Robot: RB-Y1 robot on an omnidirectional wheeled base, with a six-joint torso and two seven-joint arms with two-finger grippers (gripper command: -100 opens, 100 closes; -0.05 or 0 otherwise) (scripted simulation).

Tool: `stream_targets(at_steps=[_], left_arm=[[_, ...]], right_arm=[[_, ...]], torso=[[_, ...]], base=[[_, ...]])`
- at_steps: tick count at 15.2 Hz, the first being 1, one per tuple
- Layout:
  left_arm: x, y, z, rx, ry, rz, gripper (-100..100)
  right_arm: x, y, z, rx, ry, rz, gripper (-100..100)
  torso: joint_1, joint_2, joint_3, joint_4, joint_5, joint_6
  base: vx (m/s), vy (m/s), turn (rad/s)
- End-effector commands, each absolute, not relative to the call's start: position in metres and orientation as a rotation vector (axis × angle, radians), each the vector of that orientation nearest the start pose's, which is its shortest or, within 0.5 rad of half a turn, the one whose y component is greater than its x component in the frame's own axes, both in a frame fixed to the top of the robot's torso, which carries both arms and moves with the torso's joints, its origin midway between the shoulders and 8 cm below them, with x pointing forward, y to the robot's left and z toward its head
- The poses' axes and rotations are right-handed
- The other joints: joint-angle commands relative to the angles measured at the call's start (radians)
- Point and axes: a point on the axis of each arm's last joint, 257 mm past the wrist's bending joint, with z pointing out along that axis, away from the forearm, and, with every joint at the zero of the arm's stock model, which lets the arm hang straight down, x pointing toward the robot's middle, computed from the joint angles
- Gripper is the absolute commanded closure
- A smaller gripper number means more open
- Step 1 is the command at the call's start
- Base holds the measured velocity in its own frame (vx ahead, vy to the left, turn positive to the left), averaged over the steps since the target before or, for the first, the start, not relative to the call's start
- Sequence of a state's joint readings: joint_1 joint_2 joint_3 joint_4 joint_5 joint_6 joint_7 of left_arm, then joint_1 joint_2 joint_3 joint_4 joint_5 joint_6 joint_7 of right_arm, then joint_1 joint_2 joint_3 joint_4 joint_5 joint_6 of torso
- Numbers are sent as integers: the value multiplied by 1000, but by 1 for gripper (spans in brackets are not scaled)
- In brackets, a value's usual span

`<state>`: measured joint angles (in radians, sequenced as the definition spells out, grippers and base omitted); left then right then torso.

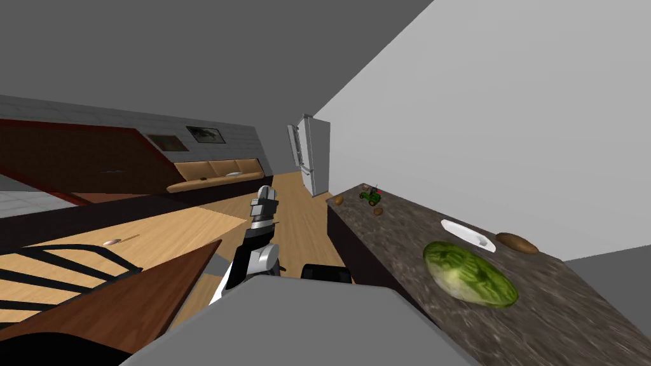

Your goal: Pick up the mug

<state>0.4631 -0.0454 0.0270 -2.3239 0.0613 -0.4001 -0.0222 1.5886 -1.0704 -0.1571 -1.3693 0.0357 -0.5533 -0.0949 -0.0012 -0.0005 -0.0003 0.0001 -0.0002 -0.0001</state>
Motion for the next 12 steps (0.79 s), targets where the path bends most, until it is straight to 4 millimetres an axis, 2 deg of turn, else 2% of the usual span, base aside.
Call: stream_targets(at_steps=[1, 2, 3, 4, 5, 6, 7, 12], left_arm=[[350, 296, 37, -734, 556, -1304, 0], [350, 296, 37, -734, 556, -1305, 0], [350, 296, 37, -734, 556, -1305, 0], [350, 296, 37, -734, 556, -1305, 0], [350, 296, 37, -734, 556, -1305, 0], [350, 296, 37, -734, 556, -1305, 0], [350, 296, 37, -734, 556, -1305, 0], [350, 296, 37, -734, 556, -1305, 0]], right_arm=[[-185, -632, -304, 1107, 2590, -142, -100], [-185, -632, -304, 1107, 2590, -142, -100], [-205, -642, -292, 1115, 2636, -196, -100], [-203, -644, -292, 1104, 2644, -196, -100], [-217, -653, -280, 1099, 2695, -241, -100], [-218, -654, -280, 1099, 2695, -243, -100], [-229, -663, -269, 1092, 2742, -283, -100], [-243, -676, -251, 1071, 2825, -335, -100]], torso=[[0, 0, 0, 0, 0, 0], [0, 0, 0, 0, 0, -1], [-1, -1, 0, 0, 0, -1], [-1, -2, -1, -1, 0, -2], [-1, -2, -1, -1, 0, -1], [-2, -2, -1, -1, 0, -2], [-1, -1, -1, 0, 0, -1], [-1, 1, 0, 0, 0, -1]], base=[[30, -11, 207], [36, -17, 286], [40, -23, 377], [28, -23, 332], [29, -25, 366], [23, -23, 301], [20, -26, 314], [-6, -25, 255]])
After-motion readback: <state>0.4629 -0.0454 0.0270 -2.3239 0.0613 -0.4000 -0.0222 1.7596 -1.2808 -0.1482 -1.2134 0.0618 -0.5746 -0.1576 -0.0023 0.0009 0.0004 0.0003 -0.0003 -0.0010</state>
